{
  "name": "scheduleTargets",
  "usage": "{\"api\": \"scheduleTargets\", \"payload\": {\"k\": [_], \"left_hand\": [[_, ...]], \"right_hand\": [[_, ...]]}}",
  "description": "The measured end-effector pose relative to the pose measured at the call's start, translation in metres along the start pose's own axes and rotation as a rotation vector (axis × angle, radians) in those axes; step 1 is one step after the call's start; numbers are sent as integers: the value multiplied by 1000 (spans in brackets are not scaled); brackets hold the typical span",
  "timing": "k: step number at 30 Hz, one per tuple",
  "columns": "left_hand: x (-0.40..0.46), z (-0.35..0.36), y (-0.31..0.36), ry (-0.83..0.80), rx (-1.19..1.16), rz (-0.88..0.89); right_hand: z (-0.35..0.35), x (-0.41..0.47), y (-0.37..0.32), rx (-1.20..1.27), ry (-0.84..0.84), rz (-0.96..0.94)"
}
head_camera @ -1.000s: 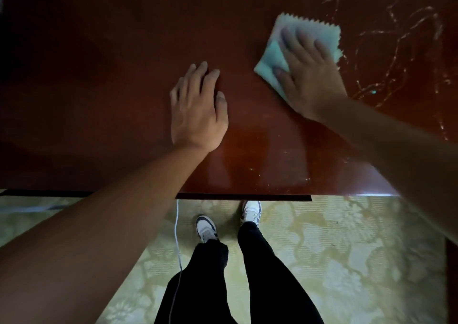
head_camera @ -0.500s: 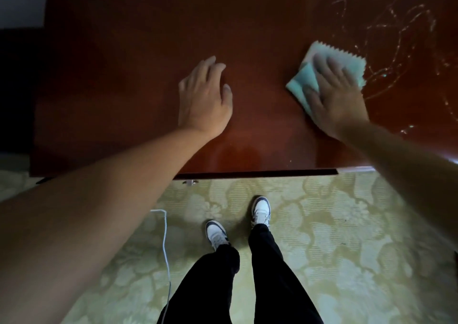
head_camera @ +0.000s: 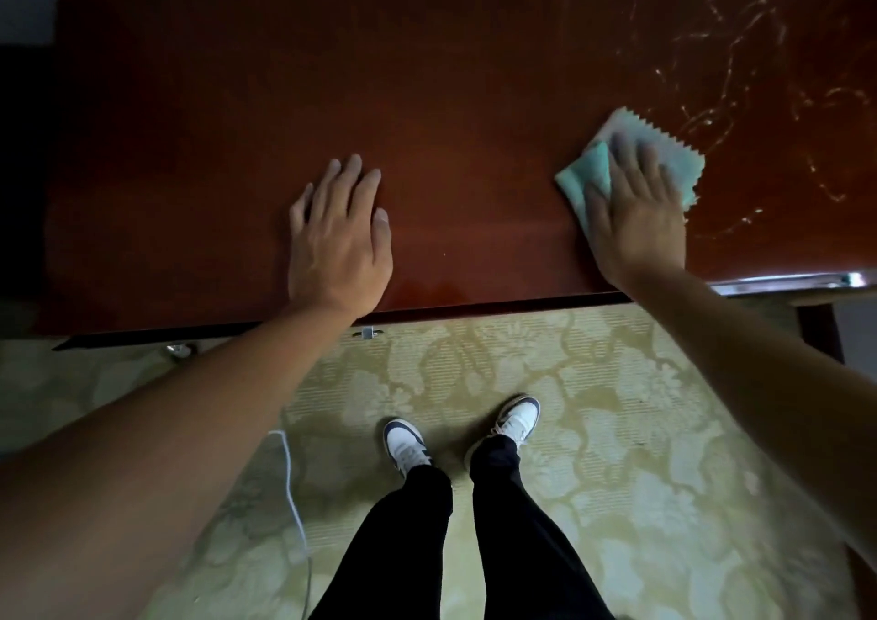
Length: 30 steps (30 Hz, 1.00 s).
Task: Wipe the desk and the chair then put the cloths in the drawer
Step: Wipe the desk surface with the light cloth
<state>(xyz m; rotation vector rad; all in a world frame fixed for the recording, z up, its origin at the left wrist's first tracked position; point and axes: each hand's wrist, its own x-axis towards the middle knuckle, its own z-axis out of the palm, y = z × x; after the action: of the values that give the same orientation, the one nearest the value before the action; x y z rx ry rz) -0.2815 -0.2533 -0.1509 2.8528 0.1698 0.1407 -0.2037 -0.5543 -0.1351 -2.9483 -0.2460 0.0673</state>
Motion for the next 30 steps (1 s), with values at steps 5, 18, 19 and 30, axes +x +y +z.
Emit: {"api": "scheduleTargets", "payload": {"k": [5,18,19,30], "left_hand": [[0,3,-1,39,5,11],[1,-7,0,43,-75,0],[1,-7,0,46,-87,-1],[3,-9,0,38,-126,-19]], "right_hand": [[24,-48,-85,-5,-37,-300],[26,-18,-127,-4,15,-313],[30,-46,-140,-3,-34,-401],[10,70,-100,76,-101,-147]]}}
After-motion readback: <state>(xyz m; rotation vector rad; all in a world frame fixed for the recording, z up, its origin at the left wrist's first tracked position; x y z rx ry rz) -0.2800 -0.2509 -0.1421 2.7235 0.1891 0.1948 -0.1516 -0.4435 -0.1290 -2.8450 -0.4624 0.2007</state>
